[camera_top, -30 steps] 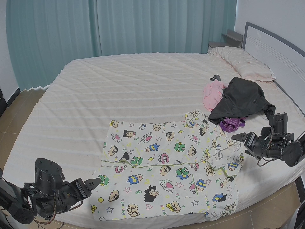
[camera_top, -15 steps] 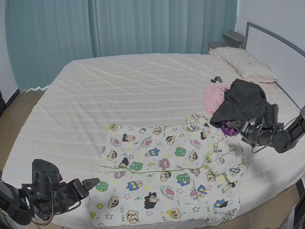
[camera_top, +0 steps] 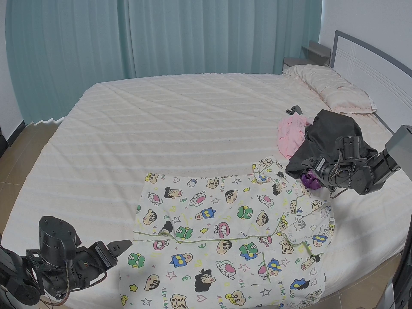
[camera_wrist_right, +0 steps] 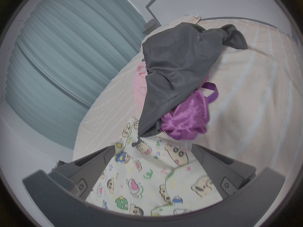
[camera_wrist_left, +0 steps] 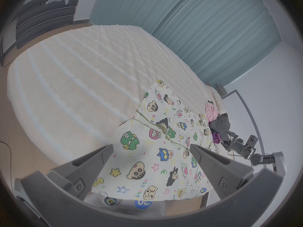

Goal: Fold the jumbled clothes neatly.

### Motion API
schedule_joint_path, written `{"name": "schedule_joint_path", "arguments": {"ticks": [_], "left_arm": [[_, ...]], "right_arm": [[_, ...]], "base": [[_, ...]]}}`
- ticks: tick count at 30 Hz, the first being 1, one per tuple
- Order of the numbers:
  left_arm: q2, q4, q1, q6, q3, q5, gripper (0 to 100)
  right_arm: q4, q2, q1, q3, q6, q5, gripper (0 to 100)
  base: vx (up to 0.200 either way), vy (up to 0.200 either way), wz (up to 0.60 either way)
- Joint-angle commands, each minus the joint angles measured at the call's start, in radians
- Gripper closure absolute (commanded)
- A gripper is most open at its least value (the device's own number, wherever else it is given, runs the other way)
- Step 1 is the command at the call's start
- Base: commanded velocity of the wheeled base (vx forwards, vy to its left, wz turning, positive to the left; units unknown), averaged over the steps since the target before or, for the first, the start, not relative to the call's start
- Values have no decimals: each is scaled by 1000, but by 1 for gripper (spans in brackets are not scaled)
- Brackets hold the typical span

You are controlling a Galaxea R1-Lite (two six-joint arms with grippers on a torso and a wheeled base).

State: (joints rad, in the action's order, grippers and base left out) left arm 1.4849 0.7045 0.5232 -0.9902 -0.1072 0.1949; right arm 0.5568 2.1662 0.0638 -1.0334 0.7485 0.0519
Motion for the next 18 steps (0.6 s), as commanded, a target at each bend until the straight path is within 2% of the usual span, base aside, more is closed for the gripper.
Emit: {"name": "schedule_joint_path", "arguments": {"ticks": [1, 6, 15, 18], "left_arm": [[5, 0, 1, -1, 1, 1, 0], [5, 1, 1, 1, 6, 1, 0], [6, 0, 1, 1, 12, 1, 0], [5, 0, 1, 1, 14, 3, 0]], "right_arm": [[-5, 61, -4, -39, 0, -3, 0], [-3, 98, -4, -59, -3, -46, 0], [-5, 158, -4, -129, -1, -55, 0], [-6, 179, -6, -158, -5, -86, 0]], "base": [[0, 0, 0], [0, 0, 0], [0, 0, 0], [0, 0, 0]]}}
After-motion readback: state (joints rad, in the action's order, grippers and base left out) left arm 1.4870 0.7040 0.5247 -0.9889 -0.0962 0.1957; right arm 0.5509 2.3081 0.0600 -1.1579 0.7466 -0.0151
